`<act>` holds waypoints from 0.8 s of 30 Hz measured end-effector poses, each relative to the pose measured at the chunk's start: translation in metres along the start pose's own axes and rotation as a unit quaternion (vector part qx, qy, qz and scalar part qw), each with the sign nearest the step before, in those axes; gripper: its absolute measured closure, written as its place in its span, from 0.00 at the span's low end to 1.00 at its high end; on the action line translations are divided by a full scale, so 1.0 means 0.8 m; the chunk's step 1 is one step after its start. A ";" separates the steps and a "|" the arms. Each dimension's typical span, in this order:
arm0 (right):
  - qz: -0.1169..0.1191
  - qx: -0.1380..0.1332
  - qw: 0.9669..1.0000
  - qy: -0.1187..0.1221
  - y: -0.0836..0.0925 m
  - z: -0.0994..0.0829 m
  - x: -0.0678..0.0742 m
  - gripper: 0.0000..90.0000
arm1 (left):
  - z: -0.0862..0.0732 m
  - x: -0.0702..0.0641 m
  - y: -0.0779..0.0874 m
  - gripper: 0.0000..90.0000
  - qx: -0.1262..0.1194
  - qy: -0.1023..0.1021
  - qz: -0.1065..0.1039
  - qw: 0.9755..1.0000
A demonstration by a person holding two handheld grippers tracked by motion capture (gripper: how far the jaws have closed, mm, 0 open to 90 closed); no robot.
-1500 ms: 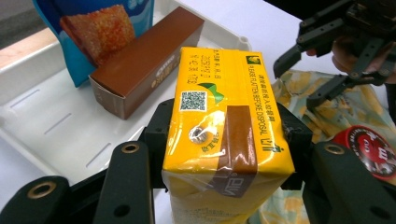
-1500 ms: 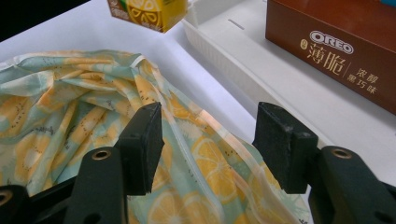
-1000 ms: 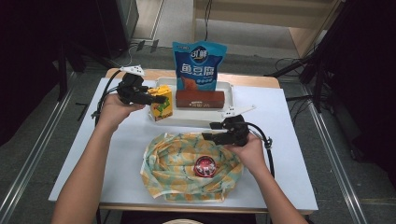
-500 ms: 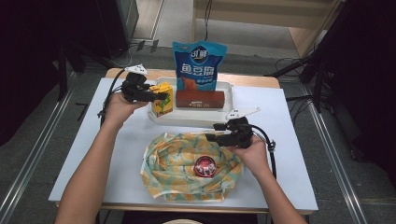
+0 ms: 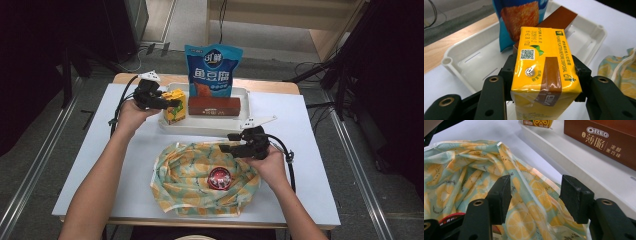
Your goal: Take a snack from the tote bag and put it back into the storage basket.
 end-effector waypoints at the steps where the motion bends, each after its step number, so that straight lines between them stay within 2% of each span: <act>1: 0.001 -0.001 1.000 0.000 0.000 0.000 0.000 0.48 | -0.002 0.001 -0.002 0.58 0.003 0.001 -0.002 1.000; 8: 0.001 0.000 1.000 0.000 0.000 0.000 0.000 0.48 | -0.015 0.003 -0.016 0.58 0.025 0.006 -0.008 1.000; 14: 0.001 0.001 1.000 -0.001 0.000 -0.001 -0.001 0.48 | -0.019 0.004 -0.016 0.57 0.017 0.006 -0.018 1.000; 18: 0.001 0.001 1.000 -0.001 0.000 -0.001 0.000 0.48 | -0.023 0.003 -0.014 0.57 0.021 0.005 -0.025 0.999; 21: 0.001 0.001 1.000 -0.001 0.001 -0.001 -0.001 0.48 | -0.024 0.002 -0.014 0.56 0.024 0.004 -0.022 0.999; 24: 0.002 0.001 1.000 -0.001 0.000 -0.001 -0.001 0.48 | -0.027 0.000 -0.014 0.56 0.023 -0.006 -0.017 1.000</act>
Point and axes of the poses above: each handheld gripper's, and its own axes: y roughly backward along the jaws, z roughly out of its top, x roughly to its left, the point moved 8 cm from there along -y, roughly forward along the jaws, and after that the axes turned 5 degrees about x, right-handed, at the moved point
